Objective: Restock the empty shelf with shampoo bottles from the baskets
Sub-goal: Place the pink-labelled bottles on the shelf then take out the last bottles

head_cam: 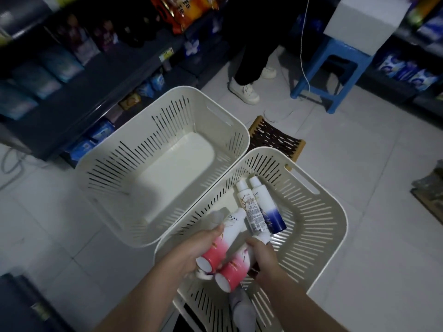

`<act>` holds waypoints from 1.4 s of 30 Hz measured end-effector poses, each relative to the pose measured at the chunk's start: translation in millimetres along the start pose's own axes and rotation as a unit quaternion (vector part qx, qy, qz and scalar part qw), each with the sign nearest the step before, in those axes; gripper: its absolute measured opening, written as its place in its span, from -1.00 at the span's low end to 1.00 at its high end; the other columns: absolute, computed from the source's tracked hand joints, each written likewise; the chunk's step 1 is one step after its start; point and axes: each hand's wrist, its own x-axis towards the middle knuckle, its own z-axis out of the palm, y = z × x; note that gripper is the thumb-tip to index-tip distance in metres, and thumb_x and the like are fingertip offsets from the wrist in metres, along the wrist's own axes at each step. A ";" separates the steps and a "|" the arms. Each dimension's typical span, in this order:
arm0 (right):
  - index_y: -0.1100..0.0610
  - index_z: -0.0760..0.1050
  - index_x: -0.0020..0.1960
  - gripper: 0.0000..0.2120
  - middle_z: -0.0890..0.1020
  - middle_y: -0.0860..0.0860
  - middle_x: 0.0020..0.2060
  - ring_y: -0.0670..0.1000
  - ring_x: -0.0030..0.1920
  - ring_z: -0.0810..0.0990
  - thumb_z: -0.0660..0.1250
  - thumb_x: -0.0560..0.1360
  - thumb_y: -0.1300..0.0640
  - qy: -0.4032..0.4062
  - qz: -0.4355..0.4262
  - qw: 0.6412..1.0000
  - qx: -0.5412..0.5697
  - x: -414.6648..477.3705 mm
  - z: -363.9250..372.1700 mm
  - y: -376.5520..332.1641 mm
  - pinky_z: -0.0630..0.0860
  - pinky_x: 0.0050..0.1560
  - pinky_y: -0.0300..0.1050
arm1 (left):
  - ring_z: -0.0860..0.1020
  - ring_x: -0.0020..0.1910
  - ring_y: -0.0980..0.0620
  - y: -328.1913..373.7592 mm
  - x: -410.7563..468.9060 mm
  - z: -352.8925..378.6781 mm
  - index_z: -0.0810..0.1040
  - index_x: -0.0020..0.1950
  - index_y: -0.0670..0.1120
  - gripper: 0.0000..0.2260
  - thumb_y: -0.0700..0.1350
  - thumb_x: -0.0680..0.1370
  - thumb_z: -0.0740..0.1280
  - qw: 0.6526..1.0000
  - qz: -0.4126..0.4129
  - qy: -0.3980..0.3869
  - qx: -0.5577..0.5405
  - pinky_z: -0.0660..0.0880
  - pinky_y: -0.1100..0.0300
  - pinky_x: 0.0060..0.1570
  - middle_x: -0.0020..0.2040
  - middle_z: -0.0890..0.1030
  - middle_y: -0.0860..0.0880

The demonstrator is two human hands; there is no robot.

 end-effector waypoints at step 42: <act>0.10 0.53 0.16 -0.54 0.69 0.08 -0.12 -0.04 -0.22 0.67 0.54 0.33 0.39 -0.642 -0.329 0.568 -0.396 -467.0 226.9 172.0 0.61 -0.19 -0.10 | 0.66 -0.17 -0.03 -336.6 -463.2 -105.1 0.54 0.17 -0.14 -0.67 -0.17 0.42 0.41 0.574 0.480 0.495 -0.441 0.55 0.10 -0.17 -0.09 0.69 -0.11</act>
